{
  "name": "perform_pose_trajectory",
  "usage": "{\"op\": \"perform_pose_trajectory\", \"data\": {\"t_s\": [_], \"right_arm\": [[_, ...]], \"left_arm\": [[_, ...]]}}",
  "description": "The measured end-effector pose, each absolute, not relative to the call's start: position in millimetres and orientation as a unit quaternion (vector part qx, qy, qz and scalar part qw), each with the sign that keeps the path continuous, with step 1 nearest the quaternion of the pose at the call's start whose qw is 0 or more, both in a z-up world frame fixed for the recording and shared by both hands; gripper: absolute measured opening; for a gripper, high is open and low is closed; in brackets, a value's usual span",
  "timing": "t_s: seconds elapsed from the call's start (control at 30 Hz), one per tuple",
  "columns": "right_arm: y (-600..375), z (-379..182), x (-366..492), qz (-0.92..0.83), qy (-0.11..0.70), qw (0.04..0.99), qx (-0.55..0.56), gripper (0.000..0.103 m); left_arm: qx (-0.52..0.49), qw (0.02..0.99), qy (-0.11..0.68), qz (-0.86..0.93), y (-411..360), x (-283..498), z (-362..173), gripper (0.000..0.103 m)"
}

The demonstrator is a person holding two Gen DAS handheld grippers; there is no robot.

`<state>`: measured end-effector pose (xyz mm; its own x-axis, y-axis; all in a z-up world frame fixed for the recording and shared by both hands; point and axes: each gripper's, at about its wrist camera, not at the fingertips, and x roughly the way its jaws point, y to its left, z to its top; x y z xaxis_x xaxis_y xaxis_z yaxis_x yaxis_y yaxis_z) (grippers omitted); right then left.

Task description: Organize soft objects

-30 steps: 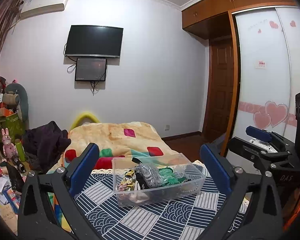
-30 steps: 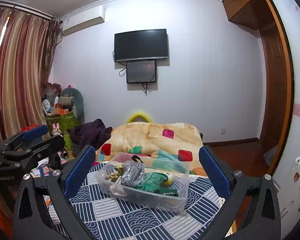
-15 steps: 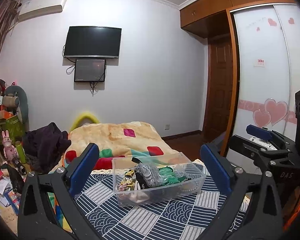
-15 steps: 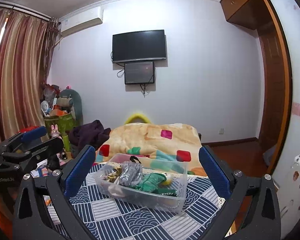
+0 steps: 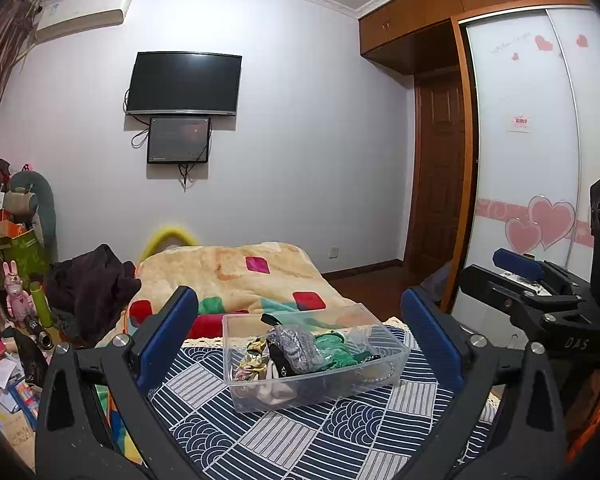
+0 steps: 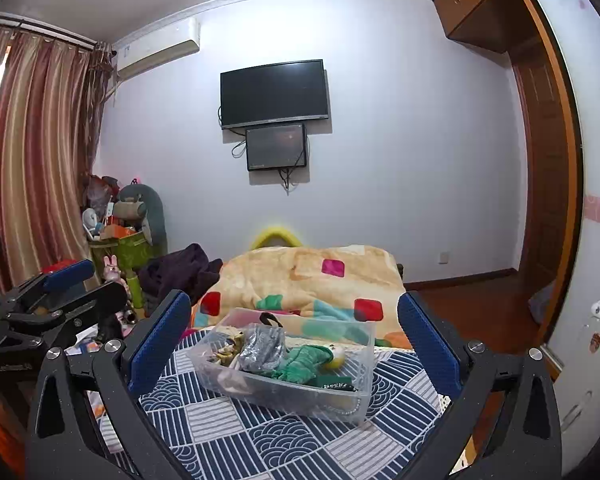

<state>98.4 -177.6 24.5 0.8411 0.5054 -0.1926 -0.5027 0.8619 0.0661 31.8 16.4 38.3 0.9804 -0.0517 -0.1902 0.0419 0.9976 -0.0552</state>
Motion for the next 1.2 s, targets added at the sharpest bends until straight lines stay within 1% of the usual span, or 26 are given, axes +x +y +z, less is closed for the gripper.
{"op": "perform_pose_trajectory", "data": {"t_s": [1.2], "right_arm": [[-173.4,26.1,96.5,0.268,0.101,0.958,0.004,0.103]], "left_arm": [[-0.046,0.992,0.113,-0.033,19.4,37.7,35.3,0.103]]}}
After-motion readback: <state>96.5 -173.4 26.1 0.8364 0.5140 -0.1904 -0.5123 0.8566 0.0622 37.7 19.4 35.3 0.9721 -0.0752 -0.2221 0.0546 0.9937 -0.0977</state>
